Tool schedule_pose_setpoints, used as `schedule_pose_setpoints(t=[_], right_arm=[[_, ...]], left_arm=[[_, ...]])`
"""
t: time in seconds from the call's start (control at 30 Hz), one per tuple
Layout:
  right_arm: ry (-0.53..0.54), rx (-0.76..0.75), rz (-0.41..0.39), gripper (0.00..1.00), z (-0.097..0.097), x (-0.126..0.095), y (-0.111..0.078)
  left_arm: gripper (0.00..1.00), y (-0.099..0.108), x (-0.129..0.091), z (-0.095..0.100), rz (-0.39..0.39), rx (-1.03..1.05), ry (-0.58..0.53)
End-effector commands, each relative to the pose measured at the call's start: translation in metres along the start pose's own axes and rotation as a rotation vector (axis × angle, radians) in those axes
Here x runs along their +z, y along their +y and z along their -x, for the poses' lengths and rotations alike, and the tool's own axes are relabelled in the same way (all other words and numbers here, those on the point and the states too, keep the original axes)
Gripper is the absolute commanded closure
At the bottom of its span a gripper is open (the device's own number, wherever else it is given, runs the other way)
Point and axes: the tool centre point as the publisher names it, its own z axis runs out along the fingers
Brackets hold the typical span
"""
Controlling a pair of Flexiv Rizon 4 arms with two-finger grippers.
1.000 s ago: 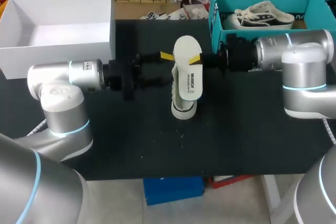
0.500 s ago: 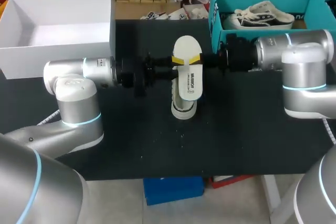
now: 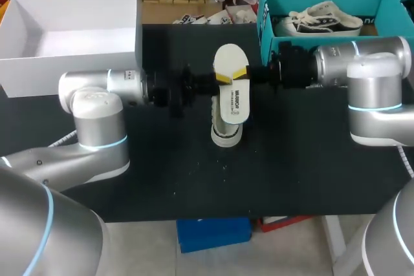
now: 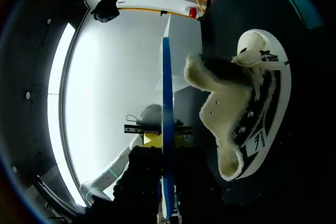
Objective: Take the shoe out of the shoebox, open the shoe tongue, remove and reinsert the insole, then place the shoe into the shoebox
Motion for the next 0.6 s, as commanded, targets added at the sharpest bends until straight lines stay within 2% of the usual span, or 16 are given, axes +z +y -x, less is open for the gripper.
schedule_pose_setpoints(t=[0.03,0.23,0.27,0.3,0.33,0.6], right_arm=[[-0.001,0.001,0.002,1.0,0.0,0.001,0.0],[-0.001,0.001,0.002,1.0,0.0,0.001,0.0],[-0.001,0.001,0.002,0.96,0.0,0.001,0.0],[-0.001,0.001,0.002,0.51,0.0,0.001,0.0],[-0.006,0.006,0.017,0.0,-0.001,-0.001,-0.001],[-0.029,0.046,0.092,0.0,0.003,-0.024,-0.008]], left_arm=[[1.0,0.0,0.003,-0.001,0.001,0.001,0.003],[1.0,-0.001,0.002,-0.002,0.001,-0.003,0.01],[1.0,-0.001,0.002,-0.002,0.0,-0.004,0.01],[1.0,-0.002,0.001,-0.002,0.0,-0.005,0.011],[1.0,-0.003,0.0,-0.001,-0.001,-0.007,0.011],[1.0,-0.024,-0.012,-0.002,-0.025,-0.111,0.048]])
